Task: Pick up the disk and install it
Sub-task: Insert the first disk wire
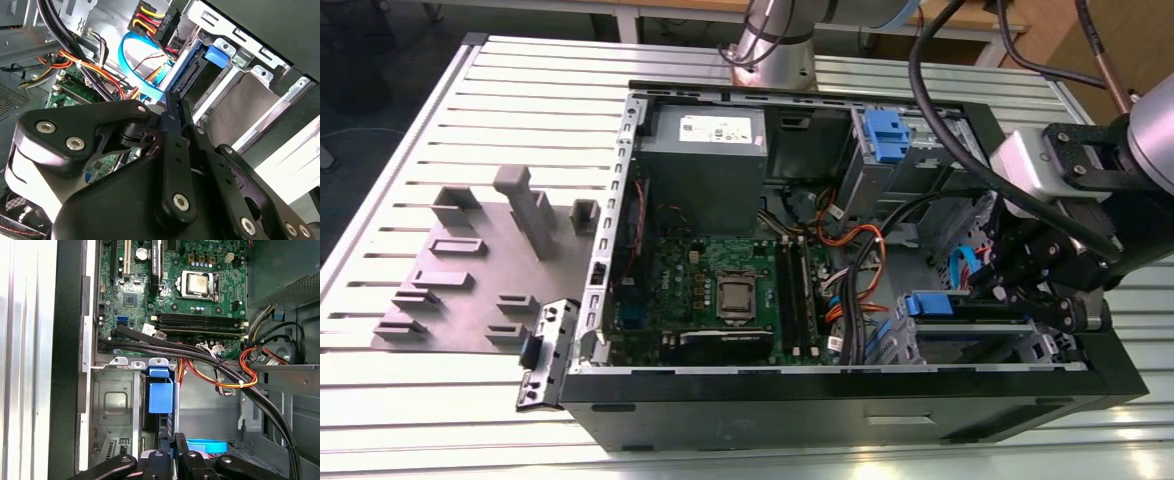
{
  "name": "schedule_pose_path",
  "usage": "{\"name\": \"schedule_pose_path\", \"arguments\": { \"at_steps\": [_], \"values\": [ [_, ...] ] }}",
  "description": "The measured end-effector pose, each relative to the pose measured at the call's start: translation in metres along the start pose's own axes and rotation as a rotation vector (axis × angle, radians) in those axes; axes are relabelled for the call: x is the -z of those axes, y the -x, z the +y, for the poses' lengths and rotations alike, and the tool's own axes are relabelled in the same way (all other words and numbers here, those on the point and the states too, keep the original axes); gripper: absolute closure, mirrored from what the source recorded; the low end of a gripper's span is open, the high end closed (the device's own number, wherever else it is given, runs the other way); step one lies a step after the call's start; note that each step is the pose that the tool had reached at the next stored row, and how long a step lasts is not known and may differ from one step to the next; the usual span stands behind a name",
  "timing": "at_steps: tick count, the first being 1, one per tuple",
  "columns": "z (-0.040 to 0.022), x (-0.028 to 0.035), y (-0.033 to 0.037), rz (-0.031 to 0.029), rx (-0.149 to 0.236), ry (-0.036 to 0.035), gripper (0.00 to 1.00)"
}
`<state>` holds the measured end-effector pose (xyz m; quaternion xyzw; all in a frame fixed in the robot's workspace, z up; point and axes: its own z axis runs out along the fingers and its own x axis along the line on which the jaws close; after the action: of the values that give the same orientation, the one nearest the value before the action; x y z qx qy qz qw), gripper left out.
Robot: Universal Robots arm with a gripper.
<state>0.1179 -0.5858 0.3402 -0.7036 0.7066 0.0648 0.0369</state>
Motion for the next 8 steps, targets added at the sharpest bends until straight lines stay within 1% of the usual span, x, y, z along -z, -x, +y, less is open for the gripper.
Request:
{"name": "schedule_pose_path", "arguments": {
  "at_steps": [8],
  "values": [
    [-0.0013, -0.0013, -0.0002, 0.0003, 0.0, 0.0, 0.84]
  ]
}}
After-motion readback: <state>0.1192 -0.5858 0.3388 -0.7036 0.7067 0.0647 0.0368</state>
